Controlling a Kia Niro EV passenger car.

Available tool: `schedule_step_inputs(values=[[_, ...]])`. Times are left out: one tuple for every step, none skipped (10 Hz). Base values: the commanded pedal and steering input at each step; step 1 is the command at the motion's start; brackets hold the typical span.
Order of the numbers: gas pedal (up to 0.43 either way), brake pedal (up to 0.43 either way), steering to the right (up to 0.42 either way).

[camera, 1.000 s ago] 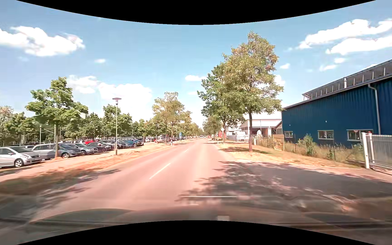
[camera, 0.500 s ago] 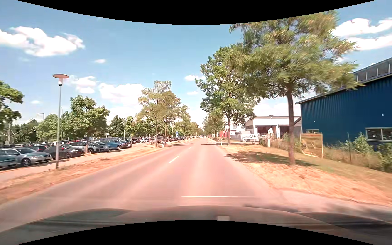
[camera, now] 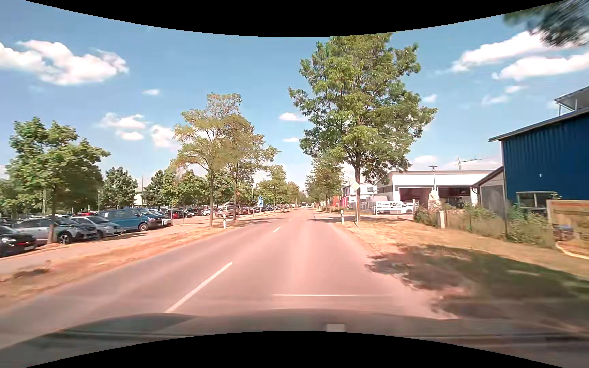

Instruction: Follow the waypoints while adhering to traffic rules and regulations

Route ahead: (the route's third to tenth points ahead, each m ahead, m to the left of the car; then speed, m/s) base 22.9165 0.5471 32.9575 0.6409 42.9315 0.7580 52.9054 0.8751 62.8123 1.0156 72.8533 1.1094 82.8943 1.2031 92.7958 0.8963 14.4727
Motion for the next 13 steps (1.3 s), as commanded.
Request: schedule_step_inputs(values=[[0.130, 0.000, -0.005], [0.130, 0.000, -0.004], [0.130, 0.000, -0.004], [0.130, 0.000, -0.003], [0.130, 0.000, -0.003], [0.130, 0.000, -0.003], [0.130, 0.000, -0.003], [0.130, 0.000, -0.003], [0.130, 0.000, -0.003], [0.130, 0.000, -0.003], [0.130, 0.000, -0.003], [0.130, 0.000, -0.003], [0.130, 0.000, -0.002]])
